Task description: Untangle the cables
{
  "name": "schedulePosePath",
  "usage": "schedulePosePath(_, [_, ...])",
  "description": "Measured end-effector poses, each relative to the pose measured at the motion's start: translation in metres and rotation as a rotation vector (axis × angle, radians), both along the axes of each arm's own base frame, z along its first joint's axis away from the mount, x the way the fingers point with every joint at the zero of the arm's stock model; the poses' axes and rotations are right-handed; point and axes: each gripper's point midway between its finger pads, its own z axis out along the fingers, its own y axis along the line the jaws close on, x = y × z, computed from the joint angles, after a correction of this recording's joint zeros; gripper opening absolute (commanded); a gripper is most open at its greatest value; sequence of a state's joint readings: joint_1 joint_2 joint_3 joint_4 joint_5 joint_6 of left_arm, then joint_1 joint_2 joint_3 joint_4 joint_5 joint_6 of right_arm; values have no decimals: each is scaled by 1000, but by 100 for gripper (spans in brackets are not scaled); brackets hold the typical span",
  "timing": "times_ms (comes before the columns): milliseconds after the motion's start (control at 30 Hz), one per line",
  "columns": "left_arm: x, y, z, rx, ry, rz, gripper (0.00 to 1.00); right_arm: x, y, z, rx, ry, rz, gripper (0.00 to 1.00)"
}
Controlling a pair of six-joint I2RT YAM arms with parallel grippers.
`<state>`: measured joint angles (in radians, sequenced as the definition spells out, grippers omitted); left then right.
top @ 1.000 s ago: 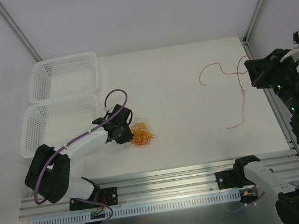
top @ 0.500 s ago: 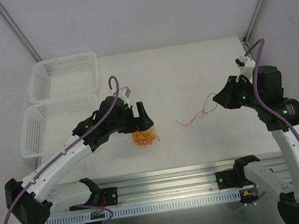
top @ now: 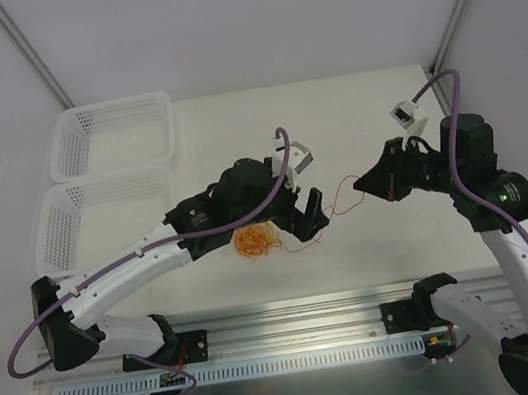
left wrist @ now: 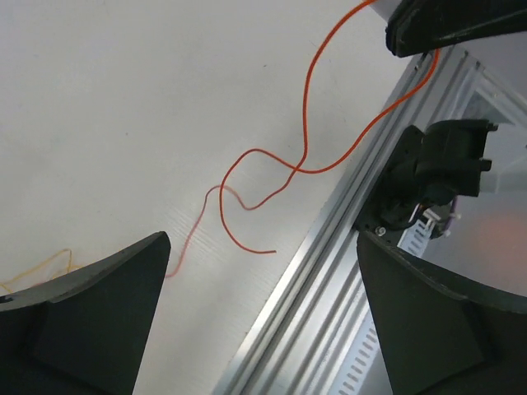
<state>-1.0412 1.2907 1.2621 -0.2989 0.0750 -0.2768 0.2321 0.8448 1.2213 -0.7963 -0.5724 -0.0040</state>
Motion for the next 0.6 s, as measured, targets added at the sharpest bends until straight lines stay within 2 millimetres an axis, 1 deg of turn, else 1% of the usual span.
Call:
schedulePosePath(133, [-6, -24, -9, 29, -100, -103, 97, -7, 10, 8, 32, -15, 62, 1])
schedulePosePath(233, [-10, -37, -8, 22, -166, -166, 93, -12, 16, 12, 55, -14, 92, 1])
schedulePosePath(333, [-8, -46, -5, 9, -215, -193, 87, -15, 19, 16, 71, -19, 107, 1])
schedulePosePath(367, [-7, -48, -4, 5, -227, -197, 79, -16, 20, 17, 77, -21, 112, 1])
schedulePosePath(400, [-6, -50, -3, 0, -236, -199, 75, -17, 20, 19, 82, -23, 114, 1])
schedulePosePath(467, [-5, -55, -3, -7, -250, -206, 59, -18, 21, 21, 91, -28, 116, 1])
schedulePosePath(500, [-5, -57, -4, -7, -256, -212, 37, -18, 21, 22, 94, -30, 116, 1])
schedulePosePath(533, [-6, -59, -4, -11, -259, -219, 27, -19, 21, 23, 96, -33, 117, 1])
schedulePosePath(600, [-6, -63, -4, -22, -265, -232, 10, -19, 21, 24, 99, -34, 117, 1])
